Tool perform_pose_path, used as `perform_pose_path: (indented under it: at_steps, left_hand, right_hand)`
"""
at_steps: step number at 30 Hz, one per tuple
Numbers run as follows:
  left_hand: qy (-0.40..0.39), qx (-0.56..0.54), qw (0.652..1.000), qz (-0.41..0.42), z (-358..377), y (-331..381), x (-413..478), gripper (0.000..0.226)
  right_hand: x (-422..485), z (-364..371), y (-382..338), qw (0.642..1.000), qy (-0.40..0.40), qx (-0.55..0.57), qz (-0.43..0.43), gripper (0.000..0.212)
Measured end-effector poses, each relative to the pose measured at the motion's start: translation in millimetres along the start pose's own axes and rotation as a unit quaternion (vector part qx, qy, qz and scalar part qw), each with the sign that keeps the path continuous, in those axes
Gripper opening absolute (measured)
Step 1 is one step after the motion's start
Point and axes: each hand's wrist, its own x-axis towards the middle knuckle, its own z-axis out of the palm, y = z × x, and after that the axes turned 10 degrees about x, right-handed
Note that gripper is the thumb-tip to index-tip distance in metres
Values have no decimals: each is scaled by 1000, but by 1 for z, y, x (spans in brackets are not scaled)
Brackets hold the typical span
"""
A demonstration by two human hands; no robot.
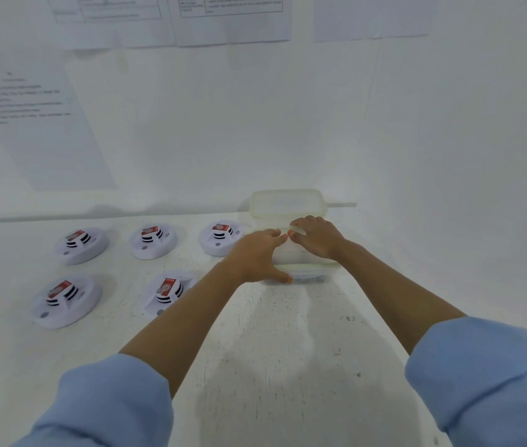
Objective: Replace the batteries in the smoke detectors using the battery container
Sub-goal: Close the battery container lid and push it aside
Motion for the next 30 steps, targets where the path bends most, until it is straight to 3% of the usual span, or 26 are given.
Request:
perform_pose_path:
  at_steps: [4,6,10,14,30]
  left_hand:
    - [-38,-98,994,-14,-4,-7,1,96]
    - [-28,-128,991,-20,-4,-11,0,93]
    - [-24,-121,992,-33,-3,-12,0,86]
    - [-23,-118,992,-39,0,-12,3,85]
    - [-13,-124,991,-49,2,-18,20,85]
  right_hand:
    - [-13,-10,1,995,28,86,-42,47]
    - [-22,-17,2,993,-2,105,-46,51]
    - [-45,-24,4,993,-77,85,-36,67]
    - [-58,-21,3,994,-92,40,-40,78]
    - [-42,-27,6,995,-84,45,-38,77]
